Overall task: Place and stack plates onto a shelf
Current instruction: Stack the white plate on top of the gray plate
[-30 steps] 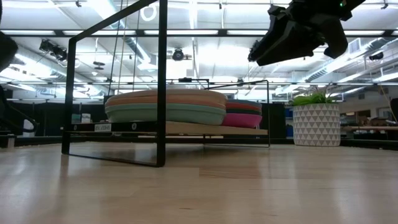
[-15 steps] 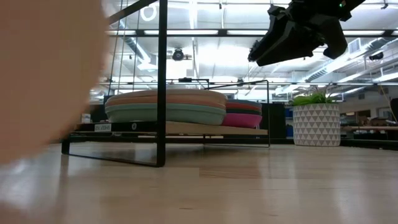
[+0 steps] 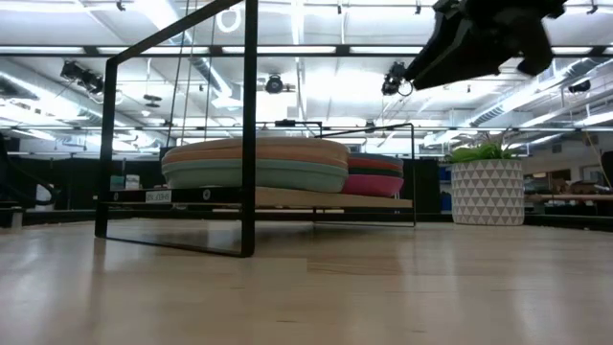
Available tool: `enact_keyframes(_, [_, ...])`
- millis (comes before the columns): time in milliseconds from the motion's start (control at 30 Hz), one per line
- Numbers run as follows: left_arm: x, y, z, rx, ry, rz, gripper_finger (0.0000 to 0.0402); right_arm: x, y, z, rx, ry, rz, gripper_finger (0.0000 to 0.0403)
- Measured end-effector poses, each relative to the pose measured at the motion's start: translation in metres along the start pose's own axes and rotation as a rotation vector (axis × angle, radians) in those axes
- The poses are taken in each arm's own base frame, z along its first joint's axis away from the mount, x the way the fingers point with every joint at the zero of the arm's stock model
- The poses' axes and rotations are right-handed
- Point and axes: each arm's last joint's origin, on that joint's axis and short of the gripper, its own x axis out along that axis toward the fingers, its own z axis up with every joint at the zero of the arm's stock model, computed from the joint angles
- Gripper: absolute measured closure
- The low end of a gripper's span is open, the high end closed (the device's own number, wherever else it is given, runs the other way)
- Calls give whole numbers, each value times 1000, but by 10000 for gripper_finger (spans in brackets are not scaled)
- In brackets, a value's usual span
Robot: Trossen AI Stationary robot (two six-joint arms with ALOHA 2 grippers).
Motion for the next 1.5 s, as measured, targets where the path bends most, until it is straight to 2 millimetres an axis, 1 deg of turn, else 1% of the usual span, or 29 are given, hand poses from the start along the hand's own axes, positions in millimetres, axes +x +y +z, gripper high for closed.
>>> enact_keyframes(67, [-3, 12, 10, 96, -25, 77, 384, -7, -1, -1, 38, -2, 11, 227])
enact_keyframes(133, [-6, 29, 20, 145, -41, 192, 381, -13, -1, -3, 83, 1, 20, 227])
enact_keyframes(200, [-9, 49, 28, 158, -68, 318, 379, -17, -2, -5, 120, 11, 28, 227])
enact_keyframes(267, [-11, 71, 35, 127, -83, 423, 379, -18, -2, -6, 147, 16, 30, 227])
enact_keyframes(333, [-16, 97, 39, 32, -86, 492, 378, -19, -1, -6, 155, 22, 29, 227])
enact_keyframes(433, [-25, 136, 36, -217, -23, 549, 377, -18, -1, -7, 153, 26, 22, 227])
enact_keyframes(500, [-32, 155, 32, -349, 48, 536, 377, -18, -2, -7, 149, 32, -1, 227])
enact_keyframes(567, [-38, 168, 28, -425, 112, 537, 376, -18, -2, -8, 143, 39, -21, 227])
enact_keyframes(667, [-43, 175, 19, -498, 213, 527, 376, -18, -2, -9, 145, 42, -24, 227])
enact_keyframes(733, [-44, 175, 15, -532, 270, 500, 376, -18, -2, -9, 149, 43, -24, 227])
enact_keyframes(800, [-41, 173, 11, -548, 318, 444, 376, -18, -2, -9, 153, 43, -24, 227])
enact_keyframes(900, [-32, 166, 7, -512, 374, 382, 375, -18, -2, -9, 164, 44, -22, 227])
enact_keyframes(1000, [-25, 160, 1, -469, 426, 360, 375, -18, -2, -9, 172, 46, -21, 227])
enact_keyframes(1133, [-19, 160, -6, -444, 480, 367, 375, -19, -2, -10, 177, 54, -19, 227])
enact_keyframes(1267, [-18, 160, -7, -393, 493, 370, 370, -18, -2, -10, 178, 53, -16, 227])
enact_keyframes(1367, [-17, 161, -7, -353, 490, 397, 355, -18, -2, -10, 176, 51, -11, 227])
enact_keyframes(1500, [-16, 160, -6, -316, 483, 404, 313, -18, -2, -10, 176, 52, -10, 227])
